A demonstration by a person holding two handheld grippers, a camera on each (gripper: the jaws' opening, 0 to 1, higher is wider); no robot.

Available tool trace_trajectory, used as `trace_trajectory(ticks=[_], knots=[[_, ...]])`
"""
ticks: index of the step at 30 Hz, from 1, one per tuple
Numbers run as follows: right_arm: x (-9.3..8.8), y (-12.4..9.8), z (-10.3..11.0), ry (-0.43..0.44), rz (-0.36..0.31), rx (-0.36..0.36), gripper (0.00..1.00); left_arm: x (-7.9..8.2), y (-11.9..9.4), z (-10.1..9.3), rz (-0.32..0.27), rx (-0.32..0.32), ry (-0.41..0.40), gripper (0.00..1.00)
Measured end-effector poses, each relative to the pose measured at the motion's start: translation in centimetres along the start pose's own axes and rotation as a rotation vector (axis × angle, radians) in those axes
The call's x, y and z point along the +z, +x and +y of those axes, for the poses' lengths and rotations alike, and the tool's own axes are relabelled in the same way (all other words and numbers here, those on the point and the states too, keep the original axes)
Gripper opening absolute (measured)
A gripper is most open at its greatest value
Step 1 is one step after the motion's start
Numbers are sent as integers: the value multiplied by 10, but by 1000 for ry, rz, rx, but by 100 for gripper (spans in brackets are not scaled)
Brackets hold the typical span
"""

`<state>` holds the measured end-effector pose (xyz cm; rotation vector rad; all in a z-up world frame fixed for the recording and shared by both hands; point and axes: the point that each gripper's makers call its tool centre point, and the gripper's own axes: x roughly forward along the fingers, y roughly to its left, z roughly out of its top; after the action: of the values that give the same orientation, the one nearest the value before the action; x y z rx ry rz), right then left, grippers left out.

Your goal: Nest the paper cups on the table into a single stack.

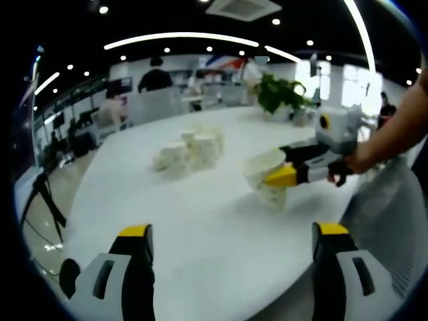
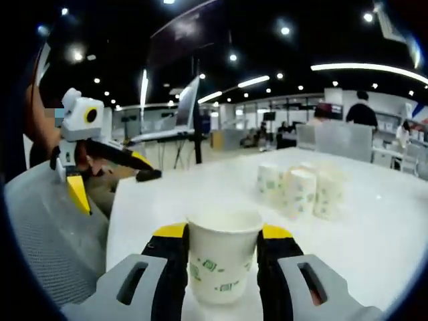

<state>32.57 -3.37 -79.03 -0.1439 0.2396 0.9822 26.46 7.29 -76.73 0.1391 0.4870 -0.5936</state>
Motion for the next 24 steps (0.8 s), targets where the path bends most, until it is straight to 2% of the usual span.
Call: trace_trajectory(ticks=[13,15,17,24], knots=[[-9,-8,5,0,45,16,38,-1,0,0,2,0,5,98],[-20,-9,11,10,93,44,37,-1,0,0,3,0,8,98],[-20,-10,17,13,74,60,38,-1,0,0,3,0,8,98],[-20,-8,18,2,101,58,39,-1,0,0,3,1,9,98]])
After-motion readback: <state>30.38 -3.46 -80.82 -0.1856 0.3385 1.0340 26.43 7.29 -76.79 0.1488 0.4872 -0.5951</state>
